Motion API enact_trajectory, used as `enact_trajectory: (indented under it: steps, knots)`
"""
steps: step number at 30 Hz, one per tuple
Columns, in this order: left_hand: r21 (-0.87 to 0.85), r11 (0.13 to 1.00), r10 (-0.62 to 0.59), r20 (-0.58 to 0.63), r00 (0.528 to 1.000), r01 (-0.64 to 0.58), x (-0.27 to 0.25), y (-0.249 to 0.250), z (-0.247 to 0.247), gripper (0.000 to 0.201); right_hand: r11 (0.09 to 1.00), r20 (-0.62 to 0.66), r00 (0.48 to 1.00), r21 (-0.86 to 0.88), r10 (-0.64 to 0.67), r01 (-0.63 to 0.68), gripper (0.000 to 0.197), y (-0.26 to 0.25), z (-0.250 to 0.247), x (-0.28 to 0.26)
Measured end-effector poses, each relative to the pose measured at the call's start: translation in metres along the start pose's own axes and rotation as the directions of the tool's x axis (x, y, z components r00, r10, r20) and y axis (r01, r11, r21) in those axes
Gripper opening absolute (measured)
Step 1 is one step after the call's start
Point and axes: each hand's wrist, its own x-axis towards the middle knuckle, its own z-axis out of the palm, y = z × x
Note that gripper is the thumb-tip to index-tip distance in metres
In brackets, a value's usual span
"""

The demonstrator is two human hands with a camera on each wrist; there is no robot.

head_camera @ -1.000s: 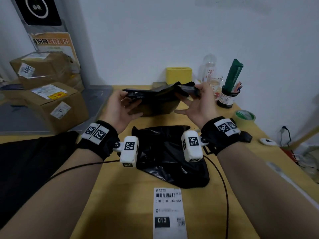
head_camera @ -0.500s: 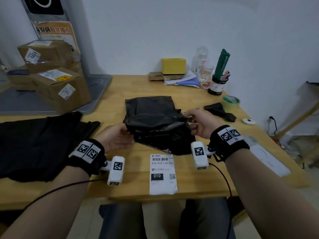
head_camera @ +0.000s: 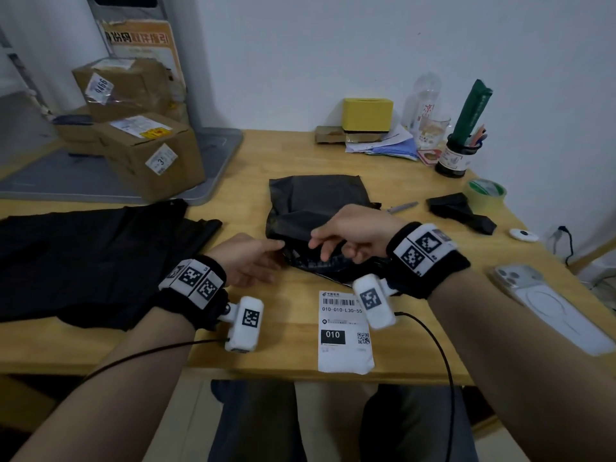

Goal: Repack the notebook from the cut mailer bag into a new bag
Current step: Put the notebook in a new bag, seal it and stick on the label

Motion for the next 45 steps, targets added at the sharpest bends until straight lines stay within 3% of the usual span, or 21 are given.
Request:
enact_trajectory:
  steps: [6,13,21,28,32,36,39,42,43,44,45]
  knots:
    - [0.064,0.997,0.033,0.007,0.999,-0.033,0.01,0.002,0.006,0.028,0.99,0.027,0.999,-0.138,0.034,-0.03,0.033,0.0,0.016,0.028]
    - [0.038,0.998,0.04,0.056,0.998,-0.042,0.013,0.0,-0.001,0.013,0.979,0.122,0.993,-0.202,-0.002,0.027,0.016,0.002,0.018,0.039]
    - [0.031,0.999,0.028,0.068,0.997,-0.03,0.017,-0.005,-0.006,0.019,0.973,0.109,0.994,-0.23,0.018,0.008,0.022,0.003,0.019,0.038]
    - [0.0,0.999,0.032,0.017,0.999,-0.032,0.019,-0.013,-0.006,0.024,0.995,0.081,0.996,-0.101,0.033,-0.025,0.01,0.016,-0.004,0.02]
    - [-0.022,0.999,0.027,0.021,0.999,-0.027,0.017,-0.013,-0.006,0.022,0.987,0.026,0.999,0.16,-0.034,0.029,0.012,0.032,-0.027,0.003]
    - [-0.02,0.999,0.046,-0.021,0.999,-0.047,0.016,-0.015,-0.002,0.021,0.831,-0.17,0.972,0.508,-0.164,0.229,0.01,0.046,-0.047,-0.018]
    - [-0.009,0.994,0.108,-0.071,0.992,-0.109,0.016,-0.018,0.001,0.022,0.577,-0.353,0.902,0.695,-0.248,0.43,0.016,0.052,-0.055,-0.029]
    - [-0.018,0.991,0.129,-0.09,0.988,-0.131,0.014,-0.019,0.001,0.023,0.321,-0.401,0.889,0.831,-0.22,0.454,0.024,0.058,-0.058,-0.035]
    - [-0.02,0.991,0.127,-0.089,0.988,-0.129,0.013,-0.019,0.001,0.023,0.301,-0.412,0.891,0.839,-0.192,0.453,0.023,0.059,-0.058,-0.037]
    - [-0.019,0.992,0.124,-0.089,0.988,-0.126,0.012,-0.02,0.001,0.024,0.357,-0.425,0.893,0.819,-0.15,0.45,0.023,0.061,-0.058,-0.04]
    - [-0.015,0.992,0.12,-0.091,0.989,-0.122,0.011,-0.02,0.001,0.024,0.473,-0.444,0.89,0.765,-0.103,0.437,0.022,0.063,-0.06,-0.042]
